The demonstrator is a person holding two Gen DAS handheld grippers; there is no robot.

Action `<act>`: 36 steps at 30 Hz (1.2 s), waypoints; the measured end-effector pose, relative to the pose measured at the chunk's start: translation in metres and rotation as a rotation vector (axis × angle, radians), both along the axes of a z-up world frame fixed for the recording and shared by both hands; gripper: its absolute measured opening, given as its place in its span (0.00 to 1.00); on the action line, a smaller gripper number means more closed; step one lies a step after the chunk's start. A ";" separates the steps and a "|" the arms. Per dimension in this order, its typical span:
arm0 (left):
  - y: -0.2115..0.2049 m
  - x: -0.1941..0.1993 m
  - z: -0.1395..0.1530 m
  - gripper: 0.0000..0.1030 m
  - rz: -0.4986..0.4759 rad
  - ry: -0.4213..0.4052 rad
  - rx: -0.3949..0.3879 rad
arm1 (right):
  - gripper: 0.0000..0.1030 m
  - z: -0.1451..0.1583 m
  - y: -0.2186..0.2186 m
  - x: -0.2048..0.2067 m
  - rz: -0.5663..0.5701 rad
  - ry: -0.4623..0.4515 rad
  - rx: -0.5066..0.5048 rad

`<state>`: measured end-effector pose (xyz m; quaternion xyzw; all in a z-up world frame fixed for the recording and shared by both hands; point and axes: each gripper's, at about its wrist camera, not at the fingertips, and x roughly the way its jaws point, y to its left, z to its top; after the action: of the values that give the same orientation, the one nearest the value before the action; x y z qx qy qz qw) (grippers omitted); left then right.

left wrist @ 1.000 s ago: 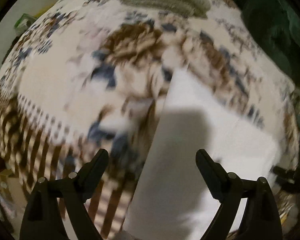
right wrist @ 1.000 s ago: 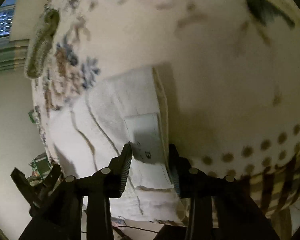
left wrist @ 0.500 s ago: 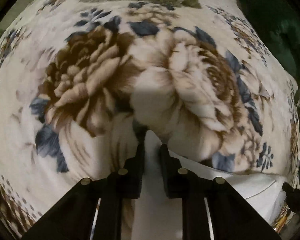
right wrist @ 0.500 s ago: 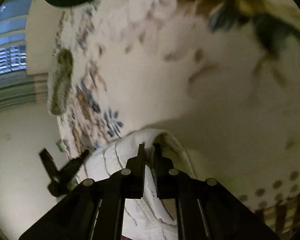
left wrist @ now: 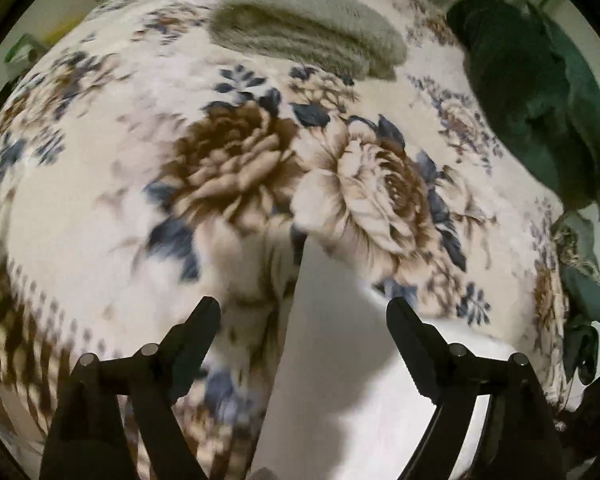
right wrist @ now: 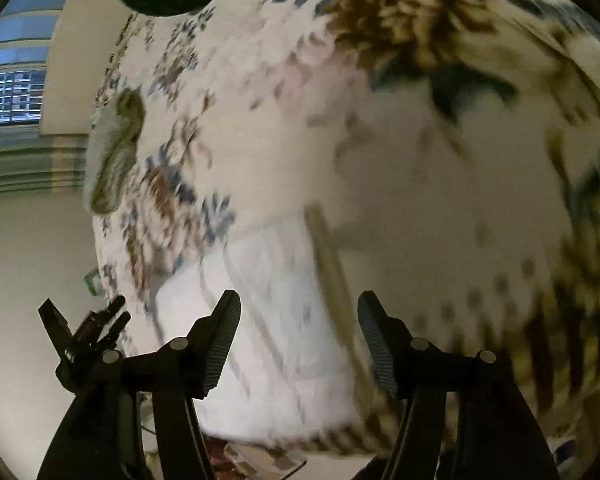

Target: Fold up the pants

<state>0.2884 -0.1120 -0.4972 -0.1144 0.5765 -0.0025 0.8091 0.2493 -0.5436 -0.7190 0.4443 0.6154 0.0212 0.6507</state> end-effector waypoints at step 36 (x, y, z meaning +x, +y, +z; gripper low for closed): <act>0.002 -0.060 0.023 0.15 -0.020 -0.014 -0.325 | 0.25 0.047 0.110 -0.012 0.070 -0.218 0.215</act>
<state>0.2287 -0.1097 -0.4741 -0.2381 0.5637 -0.1047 0.7839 0.2369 -0.4334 -0.6724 0.4847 0.5505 0.1578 0.6612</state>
